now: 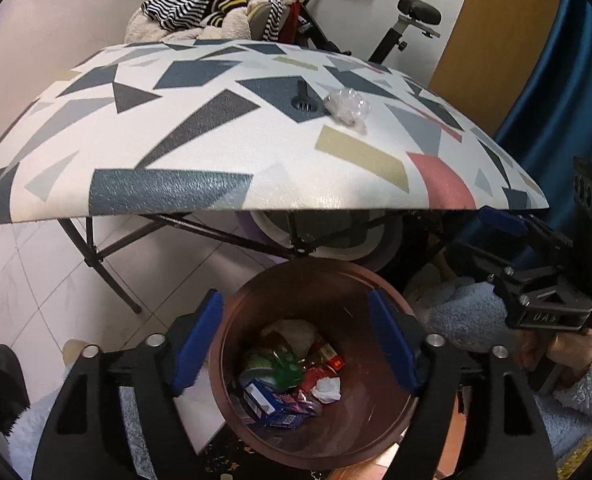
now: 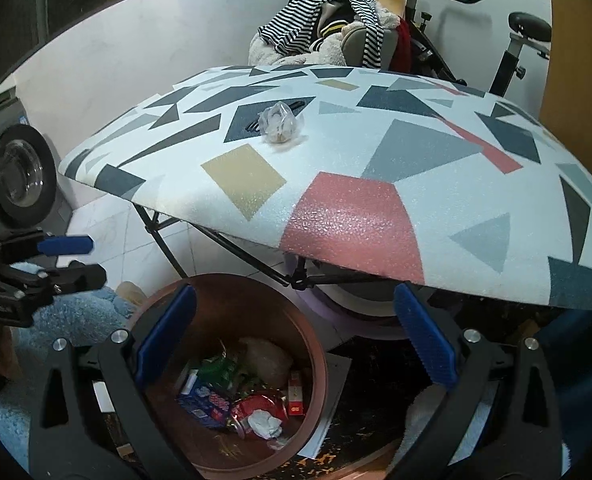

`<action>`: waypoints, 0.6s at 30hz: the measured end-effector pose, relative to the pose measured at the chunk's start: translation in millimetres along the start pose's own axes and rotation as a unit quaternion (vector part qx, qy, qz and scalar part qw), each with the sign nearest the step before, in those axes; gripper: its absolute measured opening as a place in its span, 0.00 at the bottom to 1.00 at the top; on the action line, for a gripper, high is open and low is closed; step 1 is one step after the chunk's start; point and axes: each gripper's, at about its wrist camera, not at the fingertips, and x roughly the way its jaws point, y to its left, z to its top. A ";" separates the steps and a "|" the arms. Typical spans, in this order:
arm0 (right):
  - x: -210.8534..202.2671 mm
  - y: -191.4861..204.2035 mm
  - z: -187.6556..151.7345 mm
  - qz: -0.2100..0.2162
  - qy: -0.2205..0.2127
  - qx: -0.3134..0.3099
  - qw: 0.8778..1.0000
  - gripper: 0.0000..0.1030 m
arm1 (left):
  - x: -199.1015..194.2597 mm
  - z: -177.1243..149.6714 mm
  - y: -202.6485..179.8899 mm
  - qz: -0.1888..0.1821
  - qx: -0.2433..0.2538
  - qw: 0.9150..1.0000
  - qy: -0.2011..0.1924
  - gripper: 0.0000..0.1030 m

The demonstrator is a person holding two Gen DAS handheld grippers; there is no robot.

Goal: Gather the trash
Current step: 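Open the left tool to drop the green packet into the bin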

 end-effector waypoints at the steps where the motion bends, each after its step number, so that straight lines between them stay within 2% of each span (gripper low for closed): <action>1: 0.4 1.5 -0.2 -0.002 0.000 -0.005 1.000 0.94 | -2.0 1.5 -0.4 0.003 0.001 1.000 -0.005 0.83; 2: 1.3 1.8 -0.5 -0.002 0.002 -0.007 1.000 0.94 | -4.3 2.5 -0.9 0.005 0.002 1.000 -0.009 0.91; 3: 1.9 1.9 -0.3 -0.002 0.004 -0.007 1.000 0.95 | -6.7 4.0 -1.5 0.008 0.004 1.000 -0.015 0.95; 9: 1.7 -3.5 7.2 0.019 0.010 0.006 1.000 0.95 | -21.5 20.3 -3.7 0.037 0.027 0.998 -0.046 0.95; 18: 0.0 -3.2 26.5 0.023 0.003 -0.019 1.000 0.95 | -51.4 62.1 10.9 0.057 0.020 0.993 -0.106 0.95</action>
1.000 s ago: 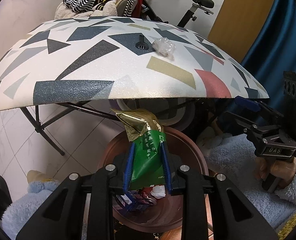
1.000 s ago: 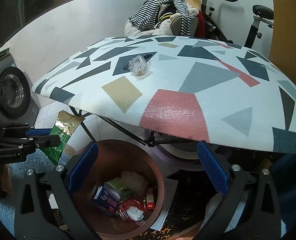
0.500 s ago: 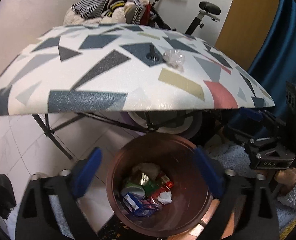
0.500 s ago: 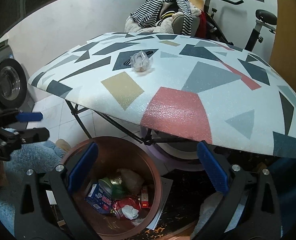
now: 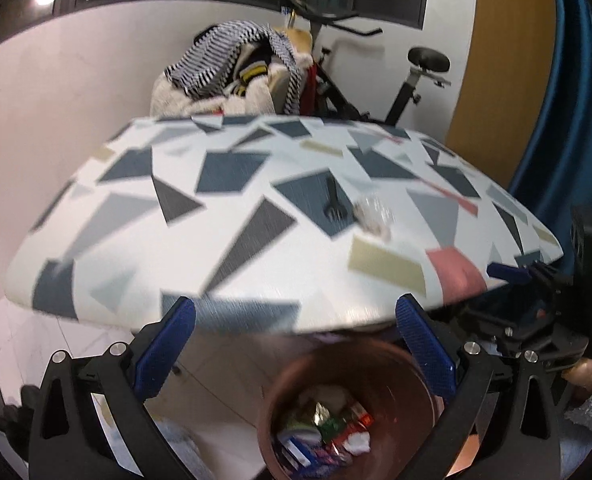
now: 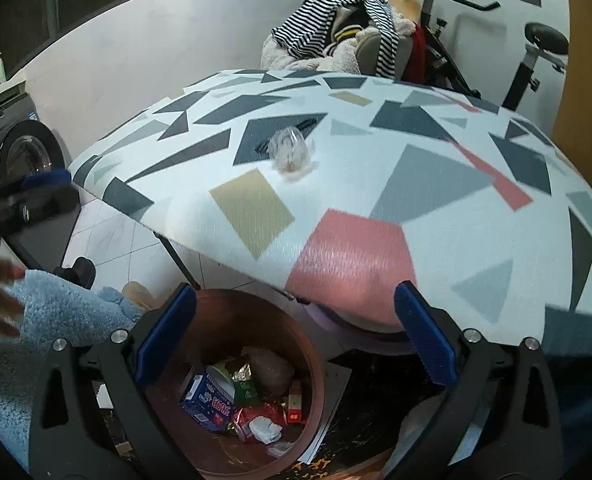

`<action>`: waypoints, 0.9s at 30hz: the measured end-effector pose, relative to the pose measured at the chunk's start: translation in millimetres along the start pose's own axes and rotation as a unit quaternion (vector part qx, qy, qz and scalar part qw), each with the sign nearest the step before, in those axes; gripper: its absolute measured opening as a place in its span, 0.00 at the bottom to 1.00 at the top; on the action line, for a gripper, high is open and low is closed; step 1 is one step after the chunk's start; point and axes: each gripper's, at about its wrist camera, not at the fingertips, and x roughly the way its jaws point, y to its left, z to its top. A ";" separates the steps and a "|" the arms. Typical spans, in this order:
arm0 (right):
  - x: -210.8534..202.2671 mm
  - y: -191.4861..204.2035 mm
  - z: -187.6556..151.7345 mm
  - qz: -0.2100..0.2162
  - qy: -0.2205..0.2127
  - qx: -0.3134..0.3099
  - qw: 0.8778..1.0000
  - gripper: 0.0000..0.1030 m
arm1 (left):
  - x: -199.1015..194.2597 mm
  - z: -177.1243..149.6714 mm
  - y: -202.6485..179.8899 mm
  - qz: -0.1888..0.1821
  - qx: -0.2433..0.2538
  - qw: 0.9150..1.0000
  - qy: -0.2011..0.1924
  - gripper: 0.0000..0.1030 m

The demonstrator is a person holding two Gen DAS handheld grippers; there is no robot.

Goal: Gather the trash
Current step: 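Open the left tool to drop the green packet into the bin, then raise both tools to the table and grasp the clear wrapper with the right tool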

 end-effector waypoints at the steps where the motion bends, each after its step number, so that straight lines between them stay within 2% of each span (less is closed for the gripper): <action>1: 1.3 -0.5 5.3 0.003 0.003 -0.007 1.000 0.95 | -1.7 6.5 2.5 0.001 0.001 1.000 -0.008 0.95; 7: 4.8 -6.8 26.4 0.027 0.016 -0.008 0.999 0.95 | -8.7 40.8 18.2 0.020 0.003 0.999 -0.046 0.95; 8: 7.1 -6.9 30.4 0.026 0.022 -0.010 0.999 0.95 | -9.1 46.5 22.1 0.013 -0.003 0.999 -0.048 0.95; 11: 12.5 -7.4 41.3 0.016 0.035 -0.014 0.999 0.95 | -8.0 59.7 29.3 -0.001 -0.007 0.999 -0.050 0.95; 16: 21.4 -8.2 55.4 -0.002 0.038 -0.013 0.999 0.95 | -4.4 74.9 33.9 0.001 0.010 0.999 -0.050 0.95; 20: 30.9 -14.3 63.6 -0.005 0.050 -0.009 0.999 0.95 | 0.3 80.7 37.7 0.001 0.016 0.999 -0.049 0.95; 27: 41.0 -22.6 75.7 0.000 0.048 -0.003 0.999 0.94 | 13.8 83.9 43.8 0.002 0.018 0.999 -0.030 0.95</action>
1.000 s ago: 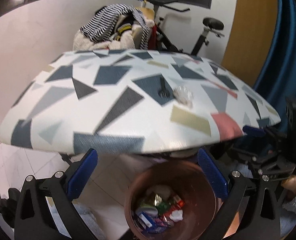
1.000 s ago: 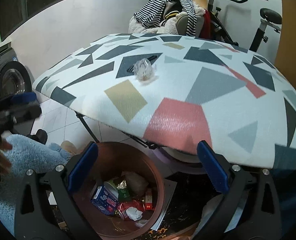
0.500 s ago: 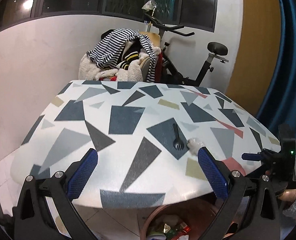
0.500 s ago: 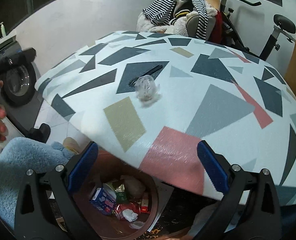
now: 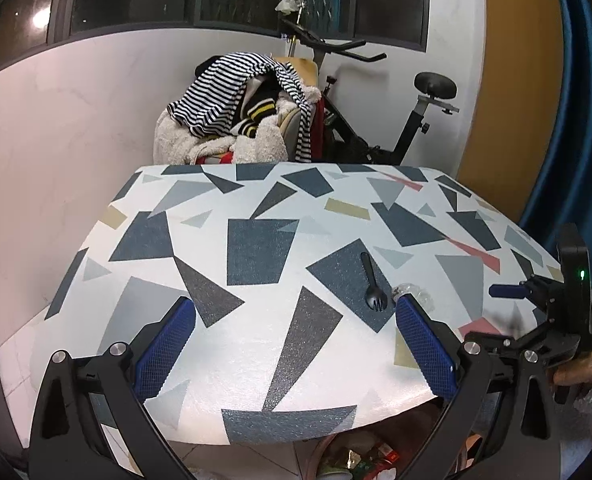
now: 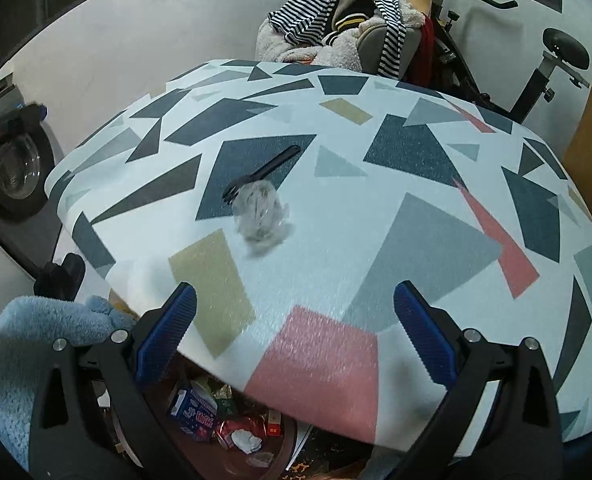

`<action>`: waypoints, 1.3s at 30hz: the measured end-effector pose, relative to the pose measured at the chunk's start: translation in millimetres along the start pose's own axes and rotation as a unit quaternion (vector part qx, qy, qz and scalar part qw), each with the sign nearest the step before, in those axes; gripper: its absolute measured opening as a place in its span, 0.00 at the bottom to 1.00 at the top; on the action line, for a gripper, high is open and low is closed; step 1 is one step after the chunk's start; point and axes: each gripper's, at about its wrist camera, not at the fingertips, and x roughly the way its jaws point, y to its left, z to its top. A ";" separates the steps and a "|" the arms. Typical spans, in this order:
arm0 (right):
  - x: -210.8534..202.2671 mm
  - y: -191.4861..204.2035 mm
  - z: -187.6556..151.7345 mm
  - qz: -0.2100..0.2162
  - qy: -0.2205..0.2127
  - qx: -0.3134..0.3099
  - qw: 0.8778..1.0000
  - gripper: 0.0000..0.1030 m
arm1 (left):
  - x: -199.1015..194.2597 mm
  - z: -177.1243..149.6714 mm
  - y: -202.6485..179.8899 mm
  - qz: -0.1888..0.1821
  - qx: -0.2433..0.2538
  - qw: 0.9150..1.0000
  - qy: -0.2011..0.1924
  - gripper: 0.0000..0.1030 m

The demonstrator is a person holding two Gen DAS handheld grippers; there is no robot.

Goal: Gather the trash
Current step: 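Raise both tools to the table and grasp the clear wrapper with the right tool, then grasp the black plastic spoon with the left tool while the right tool holds the wrapper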

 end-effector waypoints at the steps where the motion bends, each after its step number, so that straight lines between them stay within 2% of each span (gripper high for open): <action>1: 1.4 -2.4 1.9 0.004 -0.001 0.005 1.000 0.94 | 3.1 -0.8 0.8 0.001 0.001 1.000 0.005 0.95; 4: 6.6 -8.5 9.2 0.013 -0.002 0.018 1.000 0.94 | 12.2 -4.0 2.6 0.003 0.000 1.000 0.018 0.95; 12: 31.4 -3.6 32.5 0.033 0.006 0.020 0.999 0.93 | 24.0 -12.8 11.9 0.020 -0.021 0.999 0.017 0.95; 14: 39.6 -1.3 37.0 0.037 0.014 0.018 0.999 0.85 | 27.9 -13.8 14.3 0.018 -0.027 0.999 0.023 0.95; 19: 61.0 6.3 46.8 0.055 0.027 0.028 0.998 0.77 | 36.2 -14.1 13.7 0.019 -0.030 0.999 0.036 0.95; 21: 68.8 11.5 49.5 0.056 0.037 0.031 0.997 0.69 | 39.7 -13.9 11.9 0.020 -0.027 0.999 0.040 0.95; 22: 69.5 13.2 50.1 0.053 0.036 0.029 0.998 0.60 | 41.8 -13.6 10.3 0.020 -0.025 0.999 0.043 0.95; 23: 68.4 14.7 51.1 0.055 0.040 0.022 0.997 0.39 | 44.2 -13.1 8.4 0.019 -0.023 0.999 0.046 0.95; 26: 61.3 10.0 49.1 0.065 0.028 0.025 0.997 0.30 | 51.0 -10.8 0.6 0.009 -0.018 0.998 0.052 0.95; 33: 26.3 -20.6 40.2 0.049 -0.018 0.059 0.997 0.28 | 89.1 6.6 -28.2 -0.044 -0.032 0.995 0.085 0.84; 36: 17.5 -31.4 36.5 0.041 -0.027 0.071 0.996 0.28 | 115.9 16.2 -45.0 -0.045 -0.021 0.993 0.105 0.74; 39: 10.9 -40.1 34.4 0.038 -0.032 0.076 0.996 0.28 | 145.7 25.2 -60.3 -0.043 -0.016 0.991 0.128 0.69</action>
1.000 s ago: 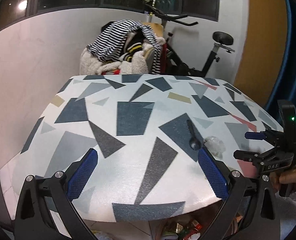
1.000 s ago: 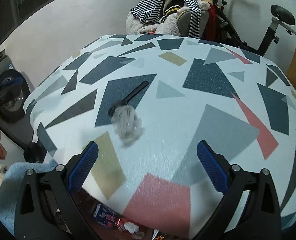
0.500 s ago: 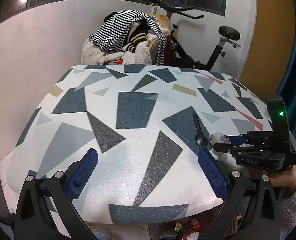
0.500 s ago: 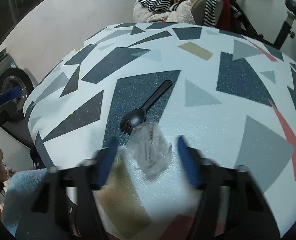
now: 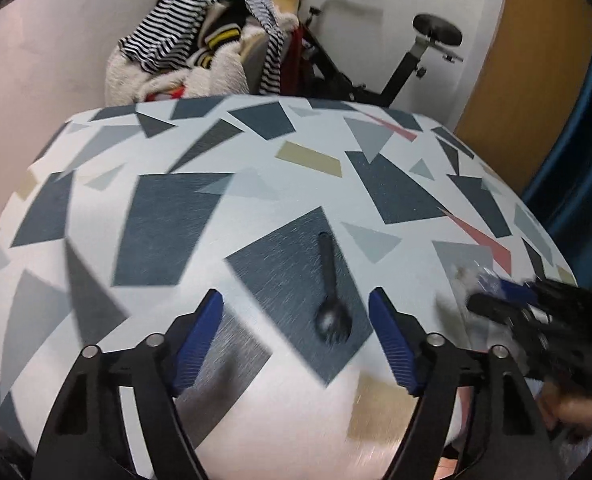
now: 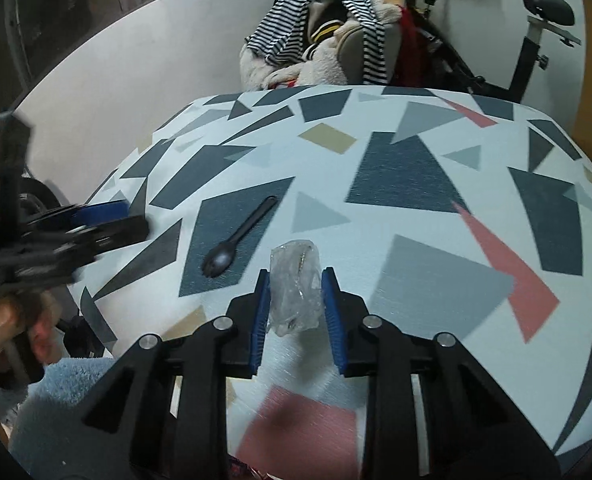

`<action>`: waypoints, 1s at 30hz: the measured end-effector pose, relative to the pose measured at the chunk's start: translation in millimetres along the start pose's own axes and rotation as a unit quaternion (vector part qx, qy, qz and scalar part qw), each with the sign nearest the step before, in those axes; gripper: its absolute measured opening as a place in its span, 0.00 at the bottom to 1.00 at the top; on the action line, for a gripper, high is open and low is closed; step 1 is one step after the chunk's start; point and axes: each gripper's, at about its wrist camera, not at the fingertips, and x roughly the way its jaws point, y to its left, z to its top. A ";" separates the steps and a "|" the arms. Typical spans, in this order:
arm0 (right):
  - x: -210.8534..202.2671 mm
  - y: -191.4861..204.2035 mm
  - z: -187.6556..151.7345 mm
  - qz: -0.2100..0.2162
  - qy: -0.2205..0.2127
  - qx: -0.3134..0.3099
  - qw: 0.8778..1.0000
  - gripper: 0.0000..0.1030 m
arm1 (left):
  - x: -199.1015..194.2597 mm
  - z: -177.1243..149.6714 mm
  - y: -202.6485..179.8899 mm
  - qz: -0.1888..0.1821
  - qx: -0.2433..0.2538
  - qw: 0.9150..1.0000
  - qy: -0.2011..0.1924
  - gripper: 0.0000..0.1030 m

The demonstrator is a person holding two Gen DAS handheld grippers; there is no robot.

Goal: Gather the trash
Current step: 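Grasp the black plastic spoon with the left tool while the right tool holds the wrapper, then carry the spoon and wrapper down over the brown bin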

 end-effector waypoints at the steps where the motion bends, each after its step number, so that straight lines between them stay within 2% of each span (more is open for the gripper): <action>1: -2.0 -2.7 0.2 -0.001 -0.001 0.000 1.000 0.28 | 12.2 6.1 -5.8 0.002 0.001 1.000 0.011 0.67; 3: -8.5 -8.5 -3.2 -0.006 -0.005 -0.003 1.000 0.28 | 29.7 13.1 -14.3 0.007 0.010 1.000 0.028 0.64; 7: -15.2 -20.3 -8.5 -0.010 -0.013 0.009 1.000 0.28 | 55.7 21.9 -30.4 0.031 0.040 0.998 0.047 0.62; 10: -18.7 -31.0 -11.5 -0.002 -0.019 0.037 0.999 0.28 | 72.2 24.3 -35.7 0.049 0.050 0.995 0.066 0.54; 12: -21.1 -35.9 -13.6 -0.003 -0.021 0.044 0.999 0.28 | 75.6 23.5 -36.7 0.055 0.054 0.995 0.071 0.48; 14: -22.4 -38.6 -14.5 -0.003 -0.021 0.046 0.999 0.28 | 78.5 21.6 -37.9 0.077 0.061 0.992 0.075 0.44; 16: -24.5 -41.1 -15.8 -0.004 -0.021 0.046 0.999 0.28 | 78.7 20.2 -34.6 0.074 0.054 0.993 0.073 0.43; 17: -26.1 -41.7 -16.6 -0.004 -0.021 0.046 0.999 0.28 | 78.4 19.9 -33.7 0.069 0.052 0.994 0.072 0.39; 19: -26.0 -42.6 -17.8 -0.004 -0.021 0.047 0.999 0.28 | 76.6 19.0 -34.9 0.062 0.054 0.994 0.072 0.22; 20: -27.5 -42.2 -18.8 -0.003 -0.021 0.047 0.999 0.28 | 75.5 18.4 -36.5 0.062 0.060 0.994 0.073 0.10; 25: -32.0 -37.8 -20.9 -0.003 -0.021 0.044 0.999 0.28 | 63.8 12.2 -31.6 0.046 0.049 0.995 0.070 0.10; 30: -37.3 -28.0 -23.3 0.001 -0.021 0.042 0.999 0.28 | 34.6 4.3 -27.7 0.020 0.041 0.998 0.053 0.10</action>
